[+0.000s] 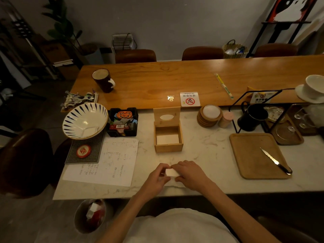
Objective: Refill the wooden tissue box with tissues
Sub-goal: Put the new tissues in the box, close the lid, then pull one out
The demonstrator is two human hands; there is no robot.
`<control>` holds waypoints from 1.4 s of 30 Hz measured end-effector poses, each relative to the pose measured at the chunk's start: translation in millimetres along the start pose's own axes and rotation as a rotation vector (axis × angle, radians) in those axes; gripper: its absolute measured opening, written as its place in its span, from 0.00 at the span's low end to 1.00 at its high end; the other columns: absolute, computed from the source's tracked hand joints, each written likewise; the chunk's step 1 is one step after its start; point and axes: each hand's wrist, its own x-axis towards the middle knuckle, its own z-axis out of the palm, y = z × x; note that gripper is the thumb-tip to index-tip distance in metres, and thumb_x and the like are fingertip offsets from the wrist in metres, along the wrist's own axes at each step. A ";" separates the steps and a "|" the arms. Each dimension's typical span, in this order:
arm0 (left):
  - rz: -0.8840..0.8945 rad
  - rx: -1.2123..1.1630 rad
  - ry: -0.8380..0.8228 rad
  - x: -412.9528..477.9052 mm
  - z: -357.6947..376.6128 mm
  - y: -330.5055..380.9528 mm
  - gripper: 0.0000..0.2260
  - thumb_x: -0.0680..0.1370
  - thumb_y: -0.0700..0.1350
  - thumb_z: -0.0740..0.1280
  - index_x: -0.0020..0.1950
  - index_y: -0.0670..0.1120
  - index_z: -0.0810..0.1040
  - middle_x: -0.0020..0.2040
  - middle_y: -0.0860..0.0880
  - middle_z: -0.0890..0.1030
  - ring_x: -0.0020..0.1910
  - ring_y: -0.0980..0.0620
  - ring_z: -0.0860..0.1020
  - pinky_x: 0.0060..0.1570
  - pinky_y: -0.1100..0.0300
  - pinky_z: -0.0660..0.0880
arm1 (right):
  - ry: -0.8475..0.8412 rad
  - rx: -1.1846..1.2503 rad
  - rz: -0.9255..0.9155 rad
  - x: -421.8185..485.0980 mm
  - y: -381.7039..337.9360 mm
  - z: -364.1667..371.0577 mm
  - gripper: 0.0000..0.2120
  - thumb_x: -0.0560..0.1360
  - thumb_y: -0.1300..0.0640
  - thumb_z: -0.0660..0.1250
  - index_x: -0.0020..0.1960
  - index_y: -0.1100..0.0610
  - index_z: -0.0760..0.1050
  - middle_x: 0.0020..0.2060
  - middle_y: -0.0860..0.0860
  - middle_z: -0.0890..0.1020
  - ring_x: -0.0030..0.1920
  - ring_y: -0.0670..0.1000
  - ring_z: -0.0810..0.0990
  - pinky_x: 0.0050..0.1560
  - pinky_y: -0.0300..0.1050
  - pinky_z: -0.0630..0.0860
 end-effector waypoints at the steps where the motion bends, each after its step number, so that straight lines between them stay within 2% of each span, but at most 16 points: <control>1: 0.006 0.000 -0.001 0.0 -0.3 0.5 0.13 0.78 0.42 0.66 0.56 0.59 0.71 0.55 0.56 0.78 0.55 0.62 0.77 0.57 0.65 0.75 | -0.024 0.006 0.015 0.9 0.5 -1.4 0.22 0.77 0.50 0.66 0.71 0.49 0.68 0.61 0.50 0.78 0.58 0.52 0.76 0.59 0.45 0.70; 5: 0.029 -0.012 -0.012 1.0 -4.5 1.4 0.12 0.78 0.47 0.66 0.61 0.56 0.72 0.59 0.57 0.76 0.58 0.60 0.76 0.60 0.59 0.75 | -0.095 0.163 0.054 1.5 7.3 -4.1 0.22 0.77 0.50 0.66 0.70 0.48 0.69 0.63 0.48 0.78 0.60 0.51 0.76 0.60 0.44 0.72; 9: 0.036 -0.205 0.093 8.8 -22.9 5.5 0.16 0.78 0.53 0.62 0.65 0.54 0.71 0.63 0.53 0.75 0.62 0.55 0.75 0.60 0.55 0.76 | -0.012 0.918 0.309 -14.3 30.6 -17.0 0.15 0.75 0.50 0.69 0.62 0.46 0.75 0.57 0.48 0.81 0.54 0.46 0.81 0.58 0.47 0.79; 12: -0.018 -0.300 0.283 27.8 -39.0 12.5 0.14 0.81 0.51 0.59 0.66 0.53 0.71 0.61 0.51 0.75 0.60 0.52 0.76 0.60 0.54 0.76 | 0.010 1.474 0.515 -25.2 39.7 -24.5 0.15 0.76 0.54 0.67 0.63 0.52 0.74 0.59 0.57 0.80 0.57 0.55 0.81 0.56 0.51 0.80; 16: -0.075 -0.260 0.373 59.3 -53.4 23.4 0.18 0.82 0.43 0.59 0.72 0.51 0.67 0.50 0.49 0.74 0.52 0.52 0.75 0.59 0.56 0.74 | 0.030 1.671 0.464 -4.9 35.1 -56.3 0.18 0.76 0.57 0.66 0.65 0.55 0.72 0.60 0.58 0.79 0.60 0.59 0.79 0.56 0.54 0.79; 18: -0.120 -0.213 0.371 73.8 -59.6 24.8 0.19 0.82 0.44 0.60 0.73 0.51 0.66 0.52 0.45 0.75 0.53 0.49 0.76 0.59 0.54 0.75 | 0.080 1.538 0.391 25.3 29.8 -88.8 0.14 0.77 0.57 0.65 0.63 0.50 0.73 0.58 0.55 0.80 0.58 0.56 0.80 0.54 0.52 0.80; 19: -0.142 -0.193 0.345 80.0 -62.2 26.1 0.19 0.81 0.44 0.60 0.73 0.51 0.67 0.56 0.42 0.75 0.54 0.47 0.77 0.59 0.52 0.77 | 0.106 1.369 0.358 44.1 26.0 -105.8 0.14 0.77 0.55 0.66 0.62 0.47 0.73 0.58 0.53 0.80 0.57 0.55 0.80 0.53 0.50 0.80; 21: -0.167 -0.141 0.291 88.7 -66.4 26.3 0.19 0.80 0.43 0.61 0.72 0.50 0.68 0.60 0.39 0.73 0.55 0.45 0.77 0.56 0.52 0.78 | 0.081 0.821 0.250 86.1 18.7 -128.2 0.19 0.76 0.51 0.67 0.67 0.49 0.71 0.60 0.50 0.79 0.57 0.53 0.79 0.52 0.46 0.78; 23: -0.201 -0.108 0.254 90.7 -70.6 30.6 0.19 0.80 0.43 0.62 0.72 0.50 0.68 0.59 0.41 0.73 0.55 0.45 0.77 0.54 0.52 0.78 | -0.043 0.210 0.160 122.5 7.7 -133.2 0.24 0.76 0.50 0.67 0.70 0.52 0.68 0.61 0.53 0.78 0.59 0.55 0.77 0.54 0.48 0.75; 25: -0.237 -0.134 0.213 91.0 -74.8 32.0 0.19 0.80 0.42 0.62 0.72 0.50 0.67 0.54 0.44 0.75 0.53 0.45 0.77 0.54 0.48 0.77 | -0.117 -0.116 0.094 143.5 -1.8 -129.0 0.23 0.77 0.51 0.66 0.69 0.54 0.68 0.62 0.56 0.78 0.61 0.58 0.77 0.57 0.51 0.73; 28: -0.257 -0.132 0.192 90.2 -76.6 34.0 0.20 0.81 0.40 0.61 0.73 0.50 0.66 0.48 0.48 0.75 0.49 0.46 0.77 0.53 0.50 0.77 | -0.203 -0.196 0.044 157.2 -0.6 -117.5 0.22 0.77 0.52 0.67 0.68 0.56 0.68 0.61 0.56 0.79 0.61 0.57 0.77 0.57 0.50 0.74; 31: -0.257 -0.150 0.219 85.7 -71.9 41.2 0.21 0.81 0.38 0.60 0.74 0.48 0.66 0.43 0.50 0.74 0.43 0.50 0.76 0.42 0.58 0.76 | -0.406 -0.094 0.056 162.2 7.4 -111.2 0.23 0.77 0.53 0.68 0.69 0.56 0.67 0.65 0.55 0.75 0.63 0.57 0.75 0.60 0.49 0.72; 33: -0.262 -0.149 0.235 83.2 -69.1 45.2 0.21 0.81 0.37 0.59 0.74 0.47 0.65 0.44 0.49 0.73 0.40 0.53 0.75 0.37 0.62 0.74 | -0.506 -0.003 0.090 162.7 10.4 -111.1 0.25 0.77 0.53 0.66 0.72 0.56 0.64 0.69 0.55 0.72 0.67 0.56 0.71 0.64 0.50 0.70; 36: -0.265 -0.129 0.249 83.8 -67.9 45.3 0.21 0.81 0.38 0.58 0.74 0.48 0.65 0.44 0.49 0.73 0.39 0.54 0.74 0.37 0.62 0.73 | -0.606 -0.002 0.068 167.3 6.7 -111.4 0.28 0.78 0.55 0.63 0.76 0.54 0.58 0.73 0.54 0.67 0.71 0.57 0.67 0.69 0.51 0.64; 40: -0.267 -0.108 0.261 85.9 -66.4 42.7 0.21 0.81 0.37 0.58 0.74 0.48 0.65 0.46 0.48 0.74 0.40 0.53 0.74 0.38 0.62 0.73 | -0.703 -0.053 0.097 183.9 3.4 -103.3 0.20 0.78 0.56 0.62 0.69 0.60 0.69 0.65 0.58 0.75 0.62 0.59 0.73 0.59 0.48 0.68; 42: -0.265 -0.082 0.275 88.5 -65.0 38.5 0.21 0.81 0.37 0.58 0.73 0.49 0.66 0.50 0.46 0.75 0.44 0.51 0.75 0.43 0.59 0.74 | -0.722 -0.070 0.099 190.4 6.4 -98.1 0.17 0.78 0.55 0.62 0.65 0.61 0.72 0.63 0.58 0.76 0.60 0.57 0.74 0.59 0.47 0.68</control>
